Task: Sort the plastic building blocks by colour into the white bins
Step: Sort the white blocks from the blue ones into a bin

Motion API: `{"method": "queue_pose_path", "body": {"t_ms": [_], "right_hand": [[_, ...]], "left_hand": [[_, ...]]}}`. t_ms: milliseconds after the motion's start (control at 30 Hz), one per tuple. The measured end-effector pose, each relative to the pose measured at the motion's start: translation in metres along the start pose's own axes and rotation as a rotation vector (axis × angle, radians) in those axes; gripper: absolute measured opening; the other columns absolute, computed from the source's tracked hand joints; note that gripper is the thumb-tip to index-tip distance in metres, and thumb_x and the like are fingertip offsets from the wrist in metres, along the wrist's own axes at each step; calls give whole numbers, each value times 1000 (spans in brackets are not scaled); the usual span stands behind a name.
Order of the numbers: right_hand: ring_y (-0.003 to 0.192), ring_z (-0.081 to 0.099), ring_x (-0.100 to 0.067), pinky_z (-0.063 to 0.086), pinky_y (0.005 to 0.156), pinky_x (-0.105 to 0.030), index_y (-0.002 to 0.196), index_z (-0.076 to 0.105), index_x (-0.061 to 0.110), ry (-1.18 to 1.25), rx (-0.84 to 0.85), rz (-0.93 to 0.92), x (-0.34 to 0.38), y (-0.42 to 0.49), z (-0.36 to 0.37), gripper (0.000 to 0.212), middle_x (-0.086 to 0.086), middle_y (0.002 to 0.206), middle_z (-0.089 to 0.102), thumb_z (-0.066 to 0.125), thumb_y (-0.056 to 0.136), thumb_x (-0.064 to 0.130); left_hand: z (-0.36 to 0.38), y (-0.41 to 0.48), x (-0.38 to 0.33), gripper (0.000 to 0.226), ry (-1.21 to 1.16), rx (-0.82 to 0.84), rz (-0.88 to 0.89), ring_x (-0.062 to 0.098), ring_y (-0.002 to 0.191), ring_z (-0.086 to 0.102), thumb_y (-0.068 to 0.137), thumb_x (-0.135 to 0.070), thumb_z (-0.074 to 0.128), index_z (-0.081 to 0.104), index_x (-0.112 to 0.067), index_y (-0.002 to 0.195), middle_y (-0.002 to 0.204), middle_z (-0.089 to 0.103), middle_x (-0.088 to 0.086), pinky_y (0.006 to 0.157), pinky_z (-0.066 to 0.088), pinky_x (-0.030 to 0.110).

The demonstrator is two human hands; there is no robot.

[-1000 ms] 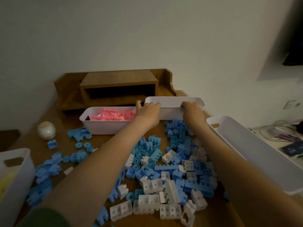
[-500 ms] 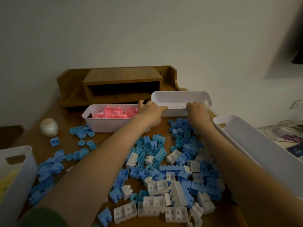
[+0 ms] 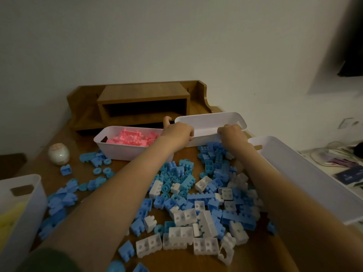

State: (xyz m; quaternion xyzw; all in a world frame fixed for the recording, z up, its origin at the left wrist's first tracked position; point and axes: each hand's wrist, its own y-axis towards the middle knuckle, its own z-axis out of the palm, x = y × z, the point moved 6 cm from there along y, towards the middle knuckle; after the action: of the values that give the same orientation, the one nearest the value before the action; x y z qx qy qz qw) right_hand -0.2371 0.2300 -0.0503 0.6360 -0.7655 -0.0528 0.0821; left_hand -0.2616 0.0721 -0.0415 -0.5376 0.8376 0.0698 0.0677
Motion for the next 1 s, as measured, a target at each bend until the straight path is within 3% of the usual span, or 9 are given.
{"method": "queue_pose_path", "body": {"t_ms": [167,267,333,533,633,700,800,900,1000], "right_hand": [[103,56,-24,46,95,-32,127,52,10,-47,112,-5,2,-6,-3,49,-12,120,56,68,81,10],[96,54,-28,45,85,-35,125,53,4,29,193,34,1,-11,-7,36,-17,118,56,55,89,8],[101,56,-36,45,81,-40,117,57,1,51,105,-6,4,-14,-14,29,-21,115,58,44,92,5],[100,54,-24,45,93,-34,128,50,6,-83,276,-82,12,-23,-13,41,-12,117,55,56,88,7],[109,54,-27,44,97,-36,128,50,6,-96,286,-104,13,-32,-13,40,-13,123,54,55,88,7],[116,47,-30,42,99,-39,130,46,7,-30,196,-140,15,-41,-18,42,-14,129,46,51,89,2],[132,26,-35,37,104,-44,136,37,10,156,1,-170,19,-64,-28,55,-15,144,27,47,85,-7],[134,20,-38,35,105,-46,141,29,12,265,-91,-120,20,-91,-31,66,-16,148,19,47,81,-10],[131,28,-35,36,104,-43,140,29,10,401,-13,-34,15,-116,-22,62,-17,143,28,46,83,-9]], "left_hand": [[-9,-17,-12,26,17,64,-29,34,129,15,99,-14,43,60,-23,117,122,47,1,97,23,35],[-19,-22,-16,34,60,10,-11,26,116,31,100,-10,33,60,-25,114,102,53,-2,87,19,33],[-23,-24,-17,35,84,-20,1,24,107,37,100,-11,29,59,-28,108,92,55,-3,85,18,35],[-24,-38,-14,28,177,47,18,21,96,34,102,-17,33,59,-29,101,78,49,-5,88,21,38],[-26,-53,-16,26,193,90,11,22,107,43,101,-19,35,59,-27,106,89,56,-2,99,18,41],[-26,-64,-16,25,158,87,-9,23,116,45,100,-27,38,55,-26,118,109,60,1,105,13,43],[-23,-81,-20,41,146,6,-32,26,128,36,97,-33,44,39,-24,137,137,44,6,108,14,45],[-18,-104,-30,44,125,-75,-6,25,131,31,97,-27,43,35,-24,140,141,37,5,105,17,43],[-8,-134,-37,35,87,6,32,24,125,36,98,-24,40,43,-29,133,133,43,4,99,20,42]]}}
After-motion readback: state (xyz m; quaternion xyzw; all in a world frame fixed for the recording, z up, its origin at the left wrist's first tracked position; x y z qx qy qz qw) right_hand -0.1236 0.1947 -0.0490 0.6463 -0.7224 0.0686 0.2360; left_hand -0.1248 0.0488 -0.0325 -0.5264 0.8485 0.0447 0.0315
